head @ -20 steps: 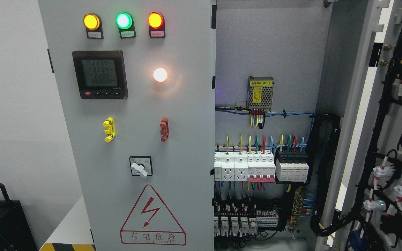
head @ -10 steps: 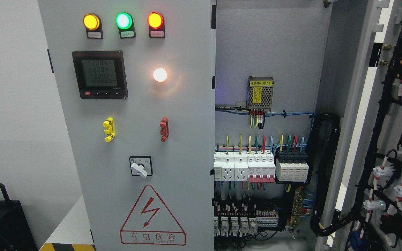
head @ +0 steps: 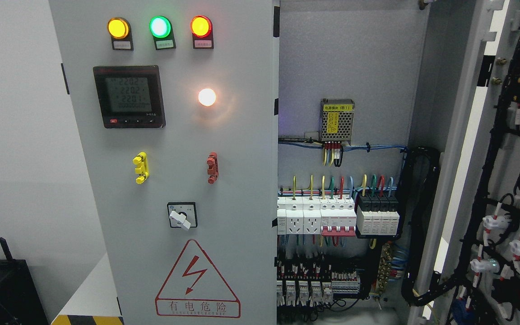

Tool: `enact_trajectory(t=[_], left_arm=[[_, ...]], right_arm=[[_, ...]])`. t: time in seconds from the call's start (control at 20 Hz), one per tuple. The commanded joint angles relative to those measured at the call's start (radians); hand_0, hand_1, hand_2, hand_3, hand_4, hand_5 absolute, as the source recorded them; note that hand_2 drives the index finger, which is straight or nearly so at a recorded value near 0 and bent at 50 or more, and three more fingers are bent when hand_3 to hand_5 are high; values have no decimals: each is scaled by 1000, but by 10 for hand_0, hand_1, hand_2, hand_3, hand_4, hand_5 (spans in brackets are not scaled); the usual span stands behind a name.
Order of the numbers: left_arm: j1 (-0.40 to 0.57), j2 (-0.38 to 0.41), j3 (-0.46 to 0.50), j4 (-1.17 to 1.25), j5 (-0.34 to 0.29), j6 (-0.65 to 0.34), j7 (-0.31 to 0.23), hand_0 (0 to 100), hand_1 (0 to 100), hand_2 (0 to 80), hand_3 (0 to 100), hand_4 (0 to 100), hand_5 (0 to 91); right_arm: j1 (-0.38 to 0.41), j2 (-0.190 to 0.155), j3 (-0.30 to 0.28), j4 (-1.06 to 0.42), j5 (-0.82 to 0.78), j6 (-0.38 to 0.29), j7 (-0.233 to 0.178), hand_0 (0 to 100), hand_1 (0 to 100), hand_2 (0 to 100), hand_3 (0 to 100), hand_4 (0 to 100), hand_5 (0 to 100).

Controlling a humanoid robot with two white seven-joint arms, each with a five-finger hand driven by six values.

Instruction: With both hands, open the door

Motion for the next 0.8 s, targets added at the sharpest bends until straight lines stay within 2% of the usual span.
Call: enact_trajectory(t=[0.0,0.35,0.55,0.75], left_arm=[[-2,-2,8,-7,2,-9,-11,0,0,0,0,30,0],[-2,-2,9,-5,2,-9,-11,0,0,0,0,31,0],[-2,-2,9,-5,2,-9,-11,0,0,0,0,31,0],[-2,-2,9,-5,2,-9,-11,0,0,0,0,31,0]], right_arm=[[-99,-31,61,-108,0,-2,0,0,0,0,0,0,0],[-218,-3,43,-114,0,4,0,0,0,0,0,0,0],[-271,33,12,-114,0,6,0,0,0,0,0,0,0],[-329,80,-49,-112,-2,32,0,0,0,0,0,0,0]])
